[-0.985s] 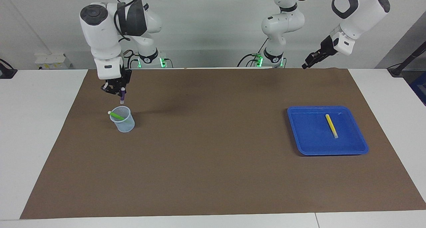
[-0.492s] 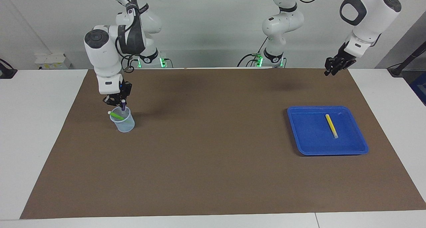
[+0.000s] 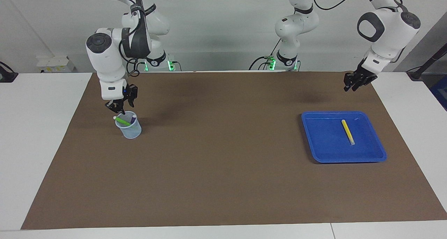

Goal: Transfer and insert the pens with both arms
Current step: 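Insert the purple pen into the cup with the right gripper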

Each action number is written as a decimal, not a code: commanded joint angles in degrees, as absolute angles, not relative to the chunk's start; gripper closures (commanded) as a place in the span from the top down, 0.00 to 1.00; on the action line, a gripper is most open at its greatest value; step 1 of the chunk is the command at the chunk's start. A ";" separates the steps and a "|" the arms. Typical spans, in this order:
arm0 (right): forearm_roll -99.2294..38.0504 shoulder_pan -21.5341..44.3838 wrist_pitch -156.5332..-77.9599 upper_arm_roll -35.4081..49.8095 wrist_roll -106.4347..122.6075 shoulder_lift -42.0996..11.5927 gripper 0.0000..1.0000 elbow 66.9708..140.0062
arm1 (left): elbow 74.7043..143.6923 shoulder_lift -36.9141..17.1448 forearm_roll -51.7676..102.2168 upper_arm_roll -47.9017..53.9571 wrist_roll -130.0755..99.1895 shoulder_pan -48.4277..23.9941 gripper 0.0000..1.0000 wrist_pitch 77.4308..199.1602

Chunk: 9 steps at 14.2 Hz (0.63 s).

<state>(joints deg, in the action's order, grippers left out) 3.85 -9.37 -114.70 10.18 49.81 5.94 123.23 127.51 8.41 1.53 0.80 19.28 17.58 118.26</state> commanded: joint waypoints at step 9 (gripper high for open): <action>-13.09 -8.09 -97.92 11.95 33.26 7.65 1.00 115.49 | 120.67 -7.37 0.26 1.41 19.69 16.96 0.47 129.63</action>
<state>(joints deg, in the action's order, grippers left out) -11.62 -8.81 -99.32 11.19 39.32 7.09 115.41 122.37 -4.03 1.26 1.59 19.43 17.47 127.63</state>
